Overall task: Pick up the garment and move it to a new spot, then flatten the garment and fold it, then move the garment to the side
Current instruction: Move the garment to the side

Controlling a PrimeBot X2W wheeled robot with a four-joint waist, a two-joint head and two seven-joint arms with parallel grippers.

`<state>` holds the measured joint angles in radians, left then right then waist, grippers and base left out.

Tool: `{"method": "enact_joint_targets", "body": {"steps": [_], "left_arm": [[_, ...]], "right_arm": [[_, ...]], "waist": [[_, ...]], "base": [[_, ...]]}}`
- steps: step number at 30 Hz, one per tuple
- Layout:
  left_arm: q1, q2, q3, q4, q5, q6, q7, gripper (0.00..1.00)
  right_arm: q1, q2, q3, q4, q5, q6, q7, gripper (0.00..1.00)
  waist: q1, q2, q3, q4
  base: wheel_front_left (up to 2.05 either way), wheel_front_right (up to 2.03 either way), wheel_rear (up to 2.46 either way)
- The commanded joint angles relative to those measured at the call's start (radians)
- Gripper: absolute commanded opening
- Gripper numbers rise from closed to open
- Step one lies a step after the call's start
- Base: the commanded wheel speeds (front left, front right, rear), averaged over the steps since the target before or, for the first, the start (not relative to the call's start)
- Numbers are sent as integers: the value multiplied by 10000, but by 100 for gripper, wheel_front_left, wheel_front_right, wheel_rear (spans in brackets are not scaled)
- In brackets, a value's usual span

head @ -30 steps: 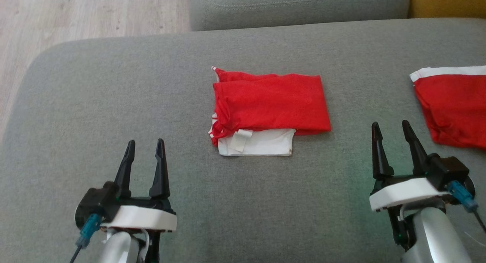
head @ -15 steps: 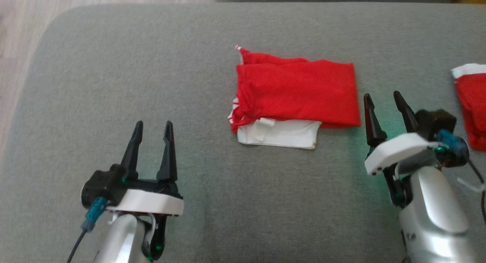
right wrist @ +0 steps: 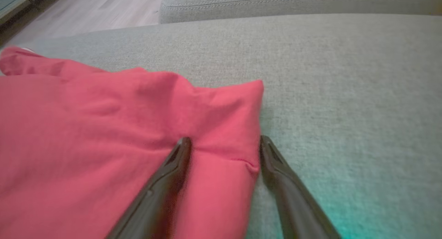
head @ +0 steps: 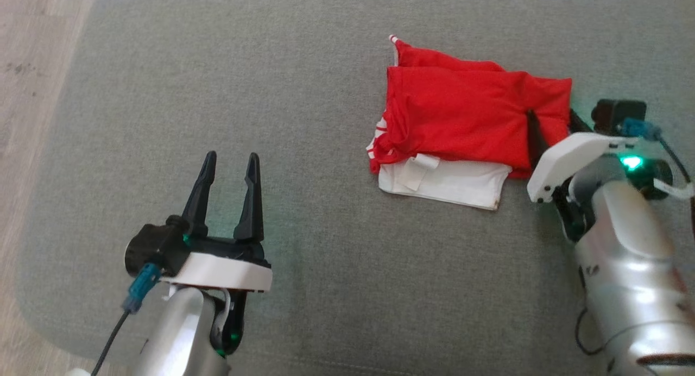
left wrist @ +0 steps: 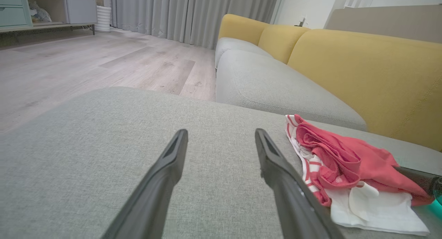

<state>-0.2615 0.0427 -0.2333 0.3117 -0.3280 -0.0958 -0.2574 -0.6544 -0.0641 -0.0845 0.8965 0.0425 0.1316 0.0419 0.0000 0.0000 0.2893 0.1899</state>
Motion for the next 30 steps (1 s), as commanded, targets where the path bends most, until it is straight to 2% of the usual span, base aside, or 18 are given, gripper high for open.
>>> {"method": "enact_joint_targets", "body": {"steps": [1, 2, 3, 9, 13, 18, 22, 30], "left_arm": [[-280, 76, 209, -296, -63, 28, -44, 100], [-276, 76, 213, -281, -60, 35, -44, 100], [-265, 76, 218, -257, -35, 40, -44, 100], [-135, 76, 278, -179, 139, 44, -44, 100], [68, 76, 356, -201, 221, 51, -44, 100], [248, 76, 399, -252, 239, 82, -44, 100], [324, 76, 390, -301, 249, 106, -44, 100], [165, 76, 459, -361, 451, 43, -44, 100]], "right_arm": [[15, 139, 389, 274, -79, -9, 222, 82], [-54, 139, 481, 453, -112, -9, 193, 29], [-106, 139, 580, 595, -154, -9, 108, 0], [-166, 139, 819, 955, -793, -9, -869, 0], [1, 110, 784, 823, -1559, -9, -1572, 0], [130, -282, 1104, 433, -2014, -9, -1884, 0], [110, -1021, 1578, 69, -2019, -9, -1784, 0], [-231, -3341, 2143, -535, -1505, -9, -1274, 0]], "waist": [[0, 0, 24, 55], [0, 0, -16, 49], [0, 0, -68, 27], [0, 0, -594, -373], [0, 0, -1085, -951], [0, 0, -1413, -1557], [0, 0, -1501, -1926], [0, 0, -1085, -2244]], "base": [[0, 0, 0], [0, 0, 0], [0, 0, 0], [0, 0, 0], [0, 0, 0], [0, 0, 0], [0, 0, 0], [0, 0, 0]]}}
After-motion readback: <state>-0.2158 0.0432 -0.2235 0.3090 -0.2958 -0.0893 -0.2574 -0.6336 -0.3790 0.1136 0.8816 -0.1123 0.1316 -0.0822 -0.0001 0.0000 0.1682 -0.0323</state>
